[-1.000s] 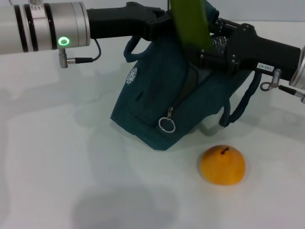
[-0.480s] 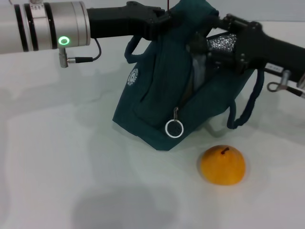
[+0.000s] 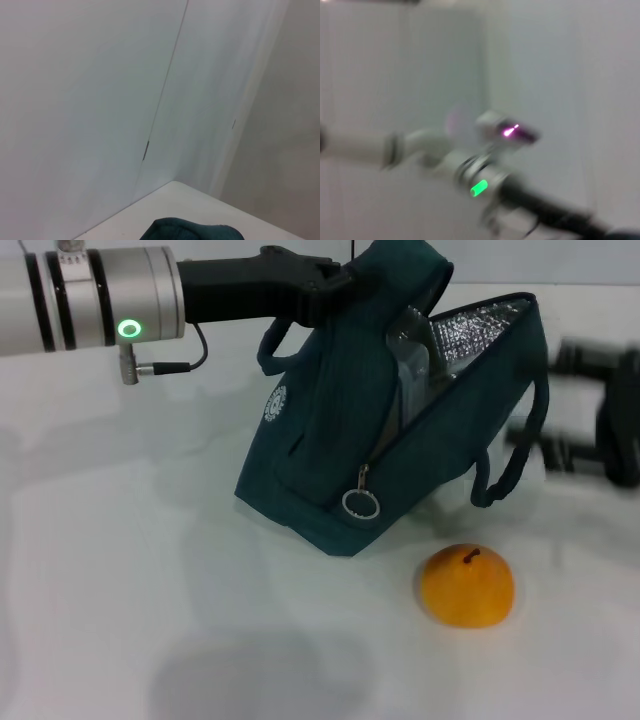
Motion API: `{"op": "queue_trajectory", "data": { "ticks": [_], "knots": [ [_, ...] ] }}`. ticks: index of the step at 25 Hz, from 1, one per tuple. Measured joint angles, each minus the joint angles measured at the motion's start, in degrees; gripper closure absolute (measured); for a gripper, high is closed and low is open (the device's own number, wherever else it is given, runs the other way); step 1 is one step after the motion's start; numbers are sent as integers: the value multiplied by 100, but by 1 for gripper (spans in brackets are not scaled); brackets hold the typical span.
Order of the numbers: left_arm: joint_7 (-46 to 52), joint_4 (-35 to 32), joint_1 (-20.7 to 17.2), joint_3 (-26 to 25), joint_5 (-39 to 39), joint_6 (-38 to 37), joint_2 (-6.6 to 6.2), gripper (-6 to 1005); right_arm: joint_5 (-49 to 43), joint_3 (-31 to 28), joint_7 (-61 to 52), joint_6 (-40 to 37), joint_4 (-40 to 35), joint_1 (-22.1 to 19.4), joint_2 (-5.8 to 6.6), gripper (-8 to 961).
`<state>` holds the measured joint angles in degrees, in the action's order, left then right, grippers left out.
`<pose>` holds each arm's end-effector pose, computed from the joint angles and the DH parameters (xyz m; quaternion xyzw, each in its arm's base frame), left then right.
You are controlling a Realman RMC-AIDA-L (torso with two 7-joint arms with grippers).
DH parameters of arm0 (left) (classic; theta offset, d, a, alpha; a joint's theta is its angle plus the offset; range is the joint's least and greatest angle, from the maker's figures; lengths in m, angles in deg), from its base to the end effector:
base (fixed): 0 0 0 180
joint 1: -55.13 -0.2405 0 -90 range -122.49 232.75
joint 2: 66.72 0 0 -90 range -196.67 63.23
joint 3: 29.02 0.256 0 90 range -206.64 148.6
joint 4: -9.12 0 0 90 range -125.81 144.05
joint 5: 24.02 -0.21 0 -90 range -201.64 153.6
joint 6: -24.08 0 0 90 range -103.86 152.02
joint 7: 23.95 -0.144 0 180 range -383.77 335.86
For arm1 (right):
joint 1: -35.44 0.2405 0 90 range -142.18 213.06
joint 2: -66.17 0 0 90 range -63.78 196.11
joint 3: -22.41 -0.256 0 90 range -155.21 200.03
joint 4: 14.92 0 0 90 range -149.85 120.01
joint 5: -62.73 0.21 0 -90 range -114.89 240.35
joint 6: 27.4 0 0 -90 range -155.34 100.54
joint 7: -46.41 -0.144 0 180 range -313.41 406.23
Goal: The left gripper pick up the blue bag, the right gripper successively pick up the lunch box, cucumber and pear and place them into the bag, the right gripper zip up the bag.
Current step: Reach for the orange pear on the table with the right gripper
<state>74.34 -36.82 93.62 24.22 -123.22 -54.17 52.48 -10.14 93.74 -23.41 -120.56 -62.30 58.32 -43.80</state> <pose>-0.1631 0.3961 0.0108 -0.9158 -0.2268 -0.3023 0.1358 0.2076 0.3177 0.0480 -0.9260 0.0136 0.3609 0.1101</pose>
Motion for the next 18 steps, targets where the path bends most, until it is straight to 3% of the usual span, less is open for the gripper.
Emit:
{"op": "queue_trajectory", "data": {
  "ticks": [3,7,14,18],
  "knots": [
    [-11,12,0,2,-2,12,9,929,-644,-156,225,-622,130,-109,8,299],
    [-58,45,-8,2,2,17,24,928,-1096,-292,848,-940,669,-266,-162,352],
    [-108,201,36,2,20,16,24,928,-1171,-316,1460,-407,1341,-379,-468,369],
    [-119,234,58,6,19,18,29,927,-1138,-336,1704,-267,1553,-354,-514,366]
  ]
}}
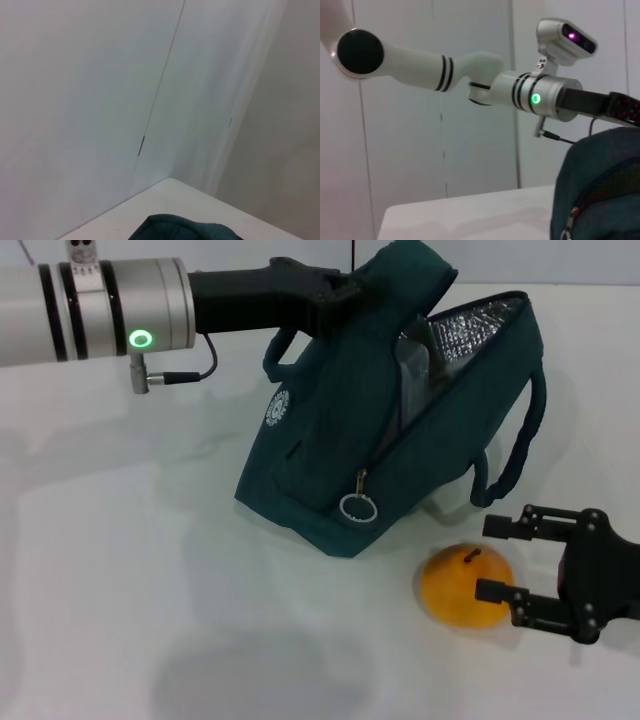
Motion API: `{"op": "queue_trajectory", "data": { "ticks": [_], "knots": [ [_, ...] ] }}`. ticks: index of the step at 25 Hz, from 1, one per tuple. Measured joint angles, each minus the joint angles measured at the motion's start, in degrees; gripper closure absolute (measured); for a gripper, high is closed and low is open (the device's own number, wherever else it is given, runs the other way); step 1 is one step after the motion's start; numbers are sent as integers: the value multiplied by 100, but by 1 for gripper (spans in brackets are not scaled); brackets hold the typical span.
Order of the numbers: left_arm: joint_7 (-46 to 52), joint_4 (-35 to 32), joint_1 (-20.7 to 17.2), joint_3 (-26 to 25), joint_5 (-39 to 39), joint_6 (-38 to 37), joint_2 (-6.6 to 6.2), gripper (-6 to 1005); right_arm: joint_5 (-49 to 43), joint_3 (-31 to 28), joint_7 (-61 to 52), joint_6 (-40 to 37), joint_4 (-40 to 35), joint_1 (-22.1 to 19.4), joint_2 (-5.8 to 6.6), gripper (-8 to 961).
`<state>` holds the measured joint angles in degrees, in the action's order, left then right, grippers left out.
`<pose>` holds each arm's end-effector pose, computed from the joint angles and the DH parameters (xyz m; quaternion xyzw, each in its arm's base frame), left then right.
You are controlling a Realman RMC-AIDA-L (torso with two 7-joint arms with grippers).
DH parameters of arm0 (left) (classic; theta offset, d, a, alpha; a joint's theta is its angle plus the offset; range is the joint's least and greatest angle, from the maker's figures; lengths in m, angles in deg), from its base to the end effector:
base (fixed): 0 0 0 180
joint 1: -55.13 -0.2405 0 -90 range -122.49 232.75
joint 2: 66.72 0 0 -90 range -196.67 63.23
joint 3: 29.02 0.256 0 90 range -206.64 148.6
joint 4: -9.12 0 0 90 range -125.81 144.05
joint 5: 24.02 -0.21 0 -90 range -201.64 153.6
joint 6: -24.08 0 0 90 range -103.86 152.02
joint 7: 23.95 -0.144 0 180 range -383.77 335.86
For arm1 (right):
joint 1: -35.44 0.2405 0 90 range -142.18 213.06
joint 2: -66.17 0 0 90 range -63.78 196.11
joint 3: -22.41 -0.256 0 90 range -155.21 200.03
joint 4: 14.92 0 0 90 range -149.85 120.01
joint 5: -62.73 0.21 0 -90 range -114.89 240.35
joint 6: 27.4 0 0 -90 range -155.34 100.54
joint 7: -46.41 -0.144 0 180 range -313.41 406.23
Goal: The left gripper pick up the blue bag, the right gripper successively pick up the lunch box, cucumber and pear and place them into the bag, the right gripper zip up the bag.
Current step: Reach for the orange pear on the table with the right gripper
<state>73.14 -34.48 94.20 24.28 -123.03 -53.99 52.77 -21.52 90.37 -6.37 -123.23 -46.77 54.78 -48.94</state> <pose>-0.1642 0.3947 0.0021 -0.9155 -0.2315 -0.3032 0.1273 0.2654 0.2631 -0.0158 -0.9375 0.0424 0.3318 0.0963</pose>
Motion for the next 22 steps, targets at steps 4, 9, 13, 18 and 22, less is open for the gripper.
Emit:
{"op": "queue_trajectory", "data": {
  "ticks": [4,9,13,18,22],
  "knots": [
    [-1,0,3,6,5,3,2,927,52,2,95,90,162,80,-7,364],
    [-6,0,4,31,13,6,4,926,41,106,113,184,215,147,-20,429],
    [-9,0,4,46,20,19,4,925,22,121,111,283,215,148,-21,496],
    [-49,0,4,49,24,21,4,925,10,121,121,443,224,129,-21,560],
    [-51,1,22,49,29,21,4,924,4,167,124,514,279,174,-21,584]
  ]
}}
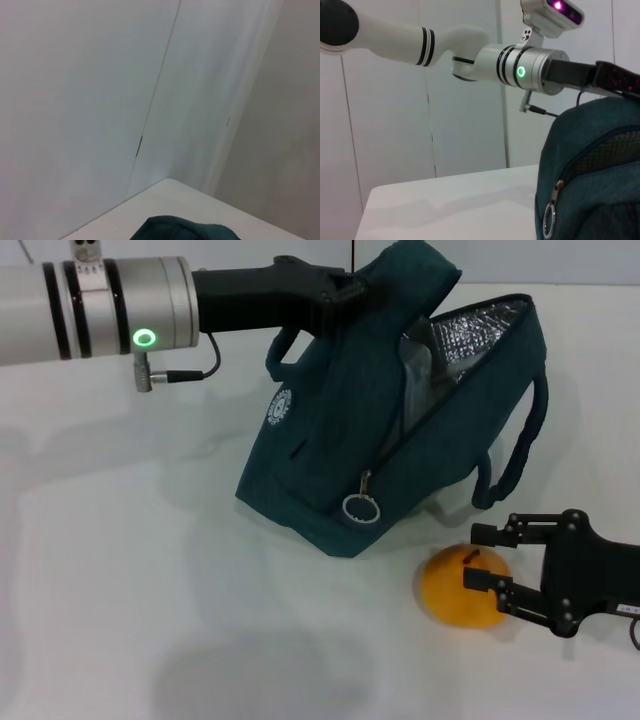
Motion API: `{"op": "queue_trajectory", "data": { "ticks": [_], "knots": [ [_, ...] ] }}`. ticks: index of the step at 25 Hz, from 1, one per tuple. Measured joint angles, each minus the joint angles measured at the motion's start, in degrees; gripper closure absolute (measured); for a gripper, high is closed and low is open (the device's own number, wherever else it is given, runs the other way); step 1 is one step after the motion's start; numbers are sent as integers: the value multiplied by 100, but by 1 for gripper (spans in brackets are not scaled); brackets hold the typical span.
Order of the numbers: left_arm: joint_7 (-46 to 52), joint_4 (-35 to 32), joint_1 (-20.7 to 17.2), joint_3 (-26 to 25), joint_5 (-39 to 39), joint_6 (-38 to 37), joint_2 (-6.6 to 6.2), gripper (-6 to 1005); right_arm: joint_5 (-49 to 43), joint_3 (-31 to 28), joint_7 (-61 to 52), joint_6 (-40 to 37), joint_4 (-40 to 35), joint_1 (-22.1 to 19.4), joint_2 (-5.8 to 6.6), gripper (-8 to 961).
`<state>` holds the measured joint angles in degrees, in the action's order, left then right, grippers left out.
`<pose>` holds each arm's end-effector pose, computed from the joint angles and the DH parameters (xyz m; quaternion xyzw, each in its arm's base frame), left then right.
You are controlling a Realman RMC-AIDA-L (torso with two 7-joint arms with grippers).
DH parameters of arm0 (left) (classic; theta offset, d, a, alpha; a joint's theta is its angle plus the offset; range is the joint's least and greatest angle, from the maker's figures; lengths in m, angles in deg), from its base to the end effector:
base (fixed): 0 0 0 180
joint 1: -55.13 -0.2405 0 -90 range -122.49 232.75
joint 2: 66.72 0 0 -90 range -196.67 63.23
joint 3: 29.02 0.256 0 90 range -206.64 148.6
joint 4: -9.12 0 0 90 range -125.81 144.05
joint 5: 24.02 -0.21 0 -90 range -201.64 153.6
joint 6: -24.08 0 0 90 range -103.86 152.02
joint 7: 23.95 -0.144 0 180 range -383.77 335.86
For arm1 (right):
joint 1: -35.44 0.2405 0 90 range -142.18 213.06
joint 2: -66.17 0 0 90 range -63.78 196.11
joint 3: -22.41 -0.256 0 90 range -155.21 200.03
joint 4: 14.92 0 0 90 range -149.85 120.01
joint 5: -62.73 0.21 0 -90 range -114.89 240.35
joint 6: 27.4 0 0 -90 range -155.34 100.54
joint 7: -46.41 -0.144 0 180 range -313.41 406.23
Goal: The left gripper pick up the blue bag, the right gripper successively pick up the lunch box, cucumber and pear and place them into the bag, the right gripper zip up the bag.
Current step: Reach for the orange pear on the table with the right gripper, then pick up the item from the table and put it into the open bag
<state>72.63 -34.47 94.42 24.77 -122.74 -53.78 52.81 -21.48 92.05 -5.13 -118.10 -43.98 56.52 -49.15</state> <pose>-0.1617 0.3951 0.0008 -0.9174 -0.2251 -0.3027 0.1269 0.2694 0.2716 -0.0294 -0.9450 0.0537 0.3042 0.1078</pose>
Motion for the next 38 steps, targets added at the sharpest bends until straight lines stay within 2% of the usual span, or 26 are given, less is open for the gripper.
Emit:
{"op": "queue_trajectory", "data": {
  "ticks": [13,18,29,34,38],
  "knots": [
    [0,0,29,0,2,-1,-1,923,19,165,2,116,15,80,0,662],
    [0,0,40,0,2,-1,-1,922,15,165,-2,208,15,102,0,788],
    [0,0,51,9,2,-1,-1,920,25,157,-21,326,15,156,0,899],
    [0,0,53,9,2,-1,-1,920,51,108,63,307,12,163,0,907],
    [0,0,52,9,2,-1,-1,919,405,-106,386,44,0,26,1,914]
  ]
}}
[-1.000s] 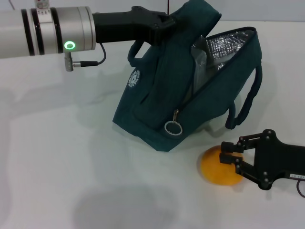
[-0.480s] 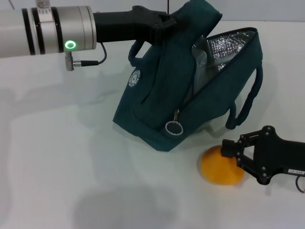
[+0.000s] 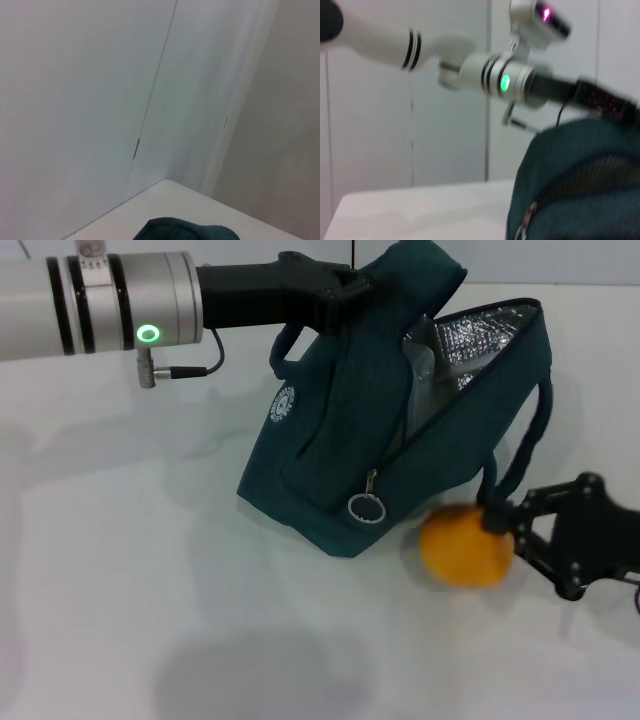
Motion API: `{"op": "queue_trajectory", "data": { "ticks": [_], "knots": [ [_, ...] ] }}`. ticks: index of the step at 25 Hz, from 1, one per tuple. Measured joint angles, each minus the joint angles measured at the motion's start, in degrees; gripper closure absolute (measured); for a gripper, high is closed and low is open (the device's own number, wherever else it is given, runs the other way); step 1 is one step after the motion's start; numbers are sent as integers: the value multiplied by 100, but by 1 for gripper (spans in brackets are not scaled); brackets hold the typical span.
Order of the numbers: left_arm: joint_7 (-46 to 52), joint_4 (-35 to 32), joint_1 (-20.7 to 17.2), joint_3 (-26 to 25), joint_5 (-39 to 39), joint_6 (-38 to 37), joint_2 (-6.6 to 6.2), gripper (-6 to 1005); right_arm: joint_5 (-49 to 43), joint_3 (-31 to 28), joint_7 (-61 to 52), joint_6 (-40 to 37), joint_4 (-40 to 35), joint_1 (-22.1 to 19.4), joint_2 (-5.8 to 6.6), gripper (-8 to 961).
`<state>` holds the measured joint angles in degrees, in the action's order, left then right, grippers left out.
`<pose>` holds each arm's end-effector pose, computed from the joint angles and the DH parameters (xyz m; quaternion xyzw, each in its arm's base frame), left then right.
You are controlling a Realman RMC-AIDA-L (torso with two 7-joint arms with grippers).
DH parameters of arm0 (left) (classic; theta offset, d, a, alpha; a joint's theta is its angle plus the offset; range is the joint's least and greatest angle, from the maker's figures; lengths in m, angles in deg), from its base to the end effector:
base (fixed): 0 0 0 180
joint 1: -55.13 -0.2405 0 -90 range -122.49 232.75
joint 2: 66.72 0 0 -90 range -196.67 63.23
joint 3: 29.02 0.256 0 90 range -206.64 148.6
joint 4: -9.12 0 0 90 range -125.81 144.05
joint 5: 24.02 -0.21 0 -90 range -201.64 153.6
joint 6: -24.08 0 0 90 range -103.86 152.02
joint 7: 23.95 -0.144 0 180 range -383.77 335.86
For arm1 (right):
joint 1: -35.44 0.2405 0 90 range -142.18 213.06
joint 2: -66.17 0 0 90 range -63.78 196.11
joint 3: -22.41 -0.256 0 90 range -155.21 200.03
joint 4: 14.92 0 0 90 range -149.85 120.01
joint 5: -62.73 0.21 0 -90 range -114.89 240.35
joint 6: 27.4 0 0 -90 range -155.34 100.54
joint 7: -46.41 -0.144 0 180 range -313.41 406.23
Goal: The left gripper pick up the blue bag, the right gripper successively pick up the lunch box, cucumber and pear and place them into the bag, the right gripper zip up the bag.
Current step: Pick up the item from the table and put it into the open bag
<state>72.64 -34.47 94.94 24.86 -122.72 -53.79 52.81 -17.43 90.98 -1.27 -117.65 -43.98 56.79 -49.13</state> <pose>-0.1580 0.3964 0.0006 -0.9186 -0.2208 -0.3030 0.1249 0.2643 0.2821 -0.0207 -0.9333 0.0262 0.3245 0.1517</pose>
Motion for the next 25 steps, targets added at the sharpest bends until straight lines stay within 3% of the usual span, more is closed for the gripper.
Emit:
{"op": "queue_trajectory", "data": {
  "ticks": [3,9,12,13,19,25],
  "knots": [
    [0,-11,-24,0,0,0,-2,919,349,-141,184,-660,-45,-72,25,917],
    [0,-43,-23,1,0,-35,-6,918,1088,-1102,96,-1671,3,64,8,917],
    [0,-45,-22,6,0,-42,-5,918,1284,-1119,-132,-1584,10,219,2,918],
    [0,-44,-20,6,0,-43,-4,918,1380,-1113,-469,-1221,13,500,-18,919],
    [0,-35,-7,14,0,-44,-1,917,1369,-939,-1136,-487,14,1061,-21,913],
    [-9,-27,3,25,2,-44,1,916,1365,-226,-1439,224,-113,1417,13,898]
  ]
}}
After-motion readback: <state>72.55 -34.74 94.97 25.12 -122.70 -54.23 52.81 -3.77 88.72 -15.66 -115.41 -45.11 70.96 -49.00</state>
